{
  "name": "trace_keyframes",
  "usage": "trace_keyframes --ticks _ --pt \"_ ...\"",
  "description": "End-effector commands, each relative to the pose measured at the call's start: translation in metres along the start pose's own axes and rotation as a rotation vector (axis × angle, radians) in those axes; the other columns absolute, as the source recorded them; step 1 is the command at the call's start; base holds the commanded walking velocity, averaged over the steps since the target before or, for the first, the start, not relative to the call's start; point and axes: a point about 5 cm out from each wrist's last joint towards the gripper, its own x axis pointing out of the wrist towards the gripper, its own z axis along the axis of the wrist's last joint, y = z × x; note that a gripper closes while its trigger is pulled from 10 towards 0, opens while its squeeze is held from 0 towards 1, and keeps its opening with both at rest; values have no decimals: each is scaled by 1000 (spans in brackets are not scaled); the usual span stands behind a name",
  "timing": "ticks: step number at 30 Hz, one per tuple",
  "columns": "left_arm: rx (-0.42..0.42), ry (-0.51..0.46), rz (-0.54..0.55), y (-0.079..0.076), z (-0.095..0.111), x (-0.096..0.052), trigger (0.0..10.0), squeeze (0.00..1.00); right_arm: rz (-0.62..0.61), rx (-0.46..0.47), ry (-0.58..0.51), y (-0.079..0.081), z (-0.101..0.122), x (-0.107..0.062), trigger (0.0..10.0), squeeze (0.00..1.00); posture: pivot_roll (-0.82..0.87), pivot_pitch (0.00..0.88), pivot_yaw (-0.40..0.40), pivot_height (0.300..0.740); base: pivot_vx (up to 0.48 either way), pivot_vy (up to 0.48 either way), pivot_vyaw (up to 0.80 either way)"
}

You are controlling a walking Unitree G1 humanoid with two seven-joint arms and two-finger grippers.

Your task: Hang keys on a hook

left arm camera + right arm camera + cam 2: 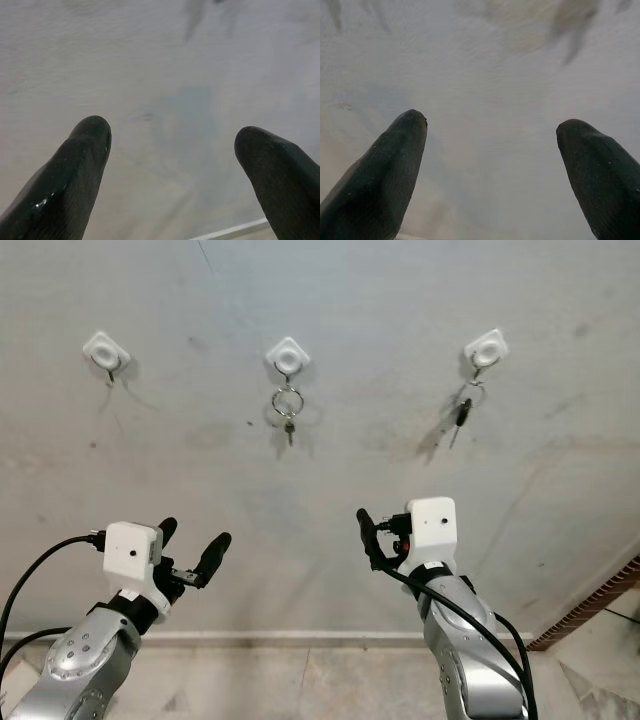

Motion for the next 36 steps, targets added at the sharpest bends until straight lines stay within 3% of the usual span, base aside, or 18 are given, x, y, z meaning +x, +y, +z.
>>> trace_keyframes --ticks 1,23,36 --pt "16 3 12 5 2 -2 10000 0 3 5 0 1 0 0 10000 0 45 0 20 740 -266 -296 0" --pt "-25 -3 2 6 3 0 10000 0 40 19 13 7 0 1 10000 0 47 0 22 740 -36 -40 0" --pt "-31 0 -7 5 4 -1 10000 0 15 -22 -20 6 2 3 10000 0 47 0 21 740 0 405 0"
